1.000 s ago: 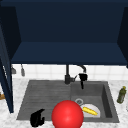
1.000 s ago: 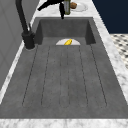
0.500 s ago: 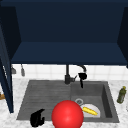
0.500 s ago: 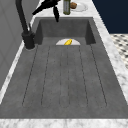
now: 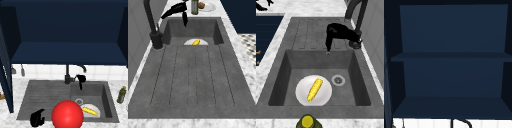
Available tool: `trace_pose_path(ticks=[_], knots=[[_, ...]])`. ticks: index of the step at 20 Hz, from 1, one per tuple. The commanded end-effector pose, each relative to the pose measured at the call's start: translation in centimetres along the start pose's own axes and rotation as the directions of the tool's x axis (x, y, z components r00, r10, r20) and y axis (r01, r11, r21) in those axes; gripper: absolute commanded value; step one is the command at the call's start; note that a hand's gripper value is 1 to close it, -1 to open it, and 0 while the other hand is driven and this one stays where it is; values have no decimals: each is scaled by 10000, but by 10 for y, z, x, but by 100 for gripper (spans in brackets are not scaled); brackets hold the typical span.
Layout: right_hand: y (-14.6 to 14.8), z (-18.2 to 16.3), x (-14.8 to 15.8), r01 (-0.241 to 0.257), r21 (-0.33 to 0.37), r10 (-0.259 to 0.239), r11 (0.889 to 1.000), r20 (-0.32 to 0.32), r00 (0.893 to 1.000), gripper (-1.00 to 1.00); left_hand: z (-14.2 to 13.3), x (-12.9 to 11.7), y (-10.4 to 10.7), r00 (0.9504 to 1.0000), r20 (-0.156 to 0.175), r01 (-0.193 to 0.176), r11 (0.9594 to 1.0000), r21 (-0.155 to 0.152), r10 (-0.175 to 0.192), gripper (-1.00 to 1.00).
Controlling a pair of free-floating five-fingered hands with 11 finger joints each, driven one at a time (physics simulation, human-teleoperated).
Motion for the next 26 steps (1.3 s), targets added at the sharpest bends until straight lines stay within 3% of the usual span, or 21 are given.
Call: trace_pose_path(ticks=[1,6,8,13,17,22,26], knots=[[-9,-18,7,-88,-782,108,9969,251,9996,-100,0,0,0,10000,0,0,10000,0,0,0],[-16,-41,18,-171,-1057,186,9942,134,9997,-100,0,0,0,10000,0,0,10000,0,0,0],[-10,-55,22,-114,-613,115,9981,20,9999,-100,0,0,0,10000,0,0,10000,0,0,0],[4,-101,23,-265,-281,264,9993,-28,9996,-100,0,0,0,10000,0,0,10000,0,0,0],[7,-122,13,20,106,-23,9999,248,9997,-100,0,0,0,10000,0,0,10000,0,0,0],[17,-116,-3,80,382,-110,9992,784,9969,-100,0,0,0,10000,0,0,10000,0,0,0],[16,-125,-2,328,285,-362,9991,1267,9913,-100,0,0,0,10000,0,0,10000,0,0,0]])
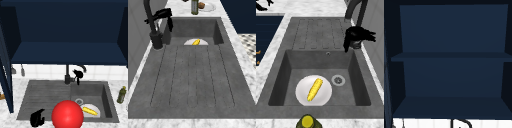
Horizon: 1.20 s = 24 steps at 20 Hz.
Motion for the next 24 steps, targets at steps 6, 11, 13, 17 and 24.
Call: trace_pose_path(ticks=[6,11,13,17,24], knots=[[2,8,1,140,1575,-116,9874,-158,9998,-100,0,0,0,10000,0,0,10000,0,0,0],[2,17,3,212,2651,-153,9640,-242,9996,-100,0,0,0,10000,0,0,10000,0,0,0],[0,20,3,321,2691,-202,9626,-470,9987,-100,0,0,0,10000,0,0,10000,0,0,0],[-11,2,-2,514,3013,-421,9521,-372,9984,-100,0,0,0,10000,0,0,10000,0,0,0],[-18,-20,6,392,4001,-162,9156,-605,9980,100,0,0,0,10000,0,0,10000,0,0,0]])
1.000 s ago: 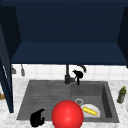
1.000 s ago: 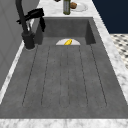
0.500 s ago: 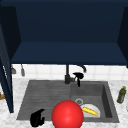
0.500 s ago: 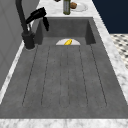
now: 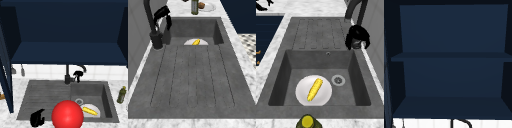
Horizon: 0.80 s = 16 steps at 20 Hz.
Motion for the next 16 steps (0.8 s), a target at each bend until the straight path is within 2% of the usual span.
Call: trace_pose_path(ticks=[1,3,8,10,11,14,16], knots=[[-1,-7,10,13,1272,15,9919,-222,9998,100,0,0,0,10000,0,0,10000,0,0,0],[-5,-6,12,63,1472,-25,9891,-256,9997,100,0,0,0,10000,0,0,10000,0,0,0],[-7,1,7,38,1110,-25,9938,-112,9999,100,0,0,0,10000,0,0,10000,0,0,0],[-9,0,11,195,1063,-185,9941,-107,9998,100,0,0,0,10000,0,0,10000,0,0,0],[-11,2,19,96,799,-86,9968,-135,9999,100,0,0,0,10000,0,0,10000,0,0,0],[-28,-5,30,-115,712,167,9974,-731,9972,100,0,0,0,10000,0,0,10000,0,0,0],[-33,-10,36,8,708,77,9975,-1193,9928,100,0,0,0,10000,0,0,10000,0,0,0]])
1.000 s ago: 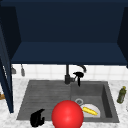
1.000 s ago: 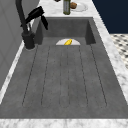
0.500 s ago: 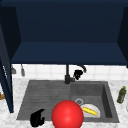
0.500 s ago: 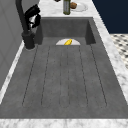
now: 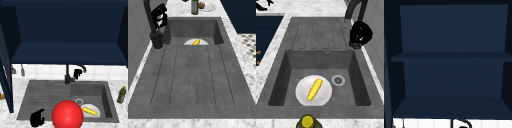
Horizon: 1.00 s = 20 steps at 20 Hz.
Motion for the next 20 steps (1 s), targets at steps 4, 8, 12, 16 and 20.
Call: trace_pose_path(ticks=[4,8,12,16,20], knots=[[-15,4,34,-686,447,715,9966,-662,9952,100,0,0,0,10000,0,0,10000,0,0,0],[-12,6,43,-734,706,814,9948,-1174,9897,100,0,0,0,10000,0,0,10000,0,0,0],[-13,6,49,-811,586,895,9950,-1586,9833,100,0,0,0,10000,0,0,10000,0,0,0],[-19,5,54,-896,266,931,9956,-1975,9759,100,0,0,0,10000,0,0,10000,0,0,0],[-18,6,61,-1001,87,994,9949,-2336,9672,100,0,0,0,10000,0,0,10000,0,0,0]])
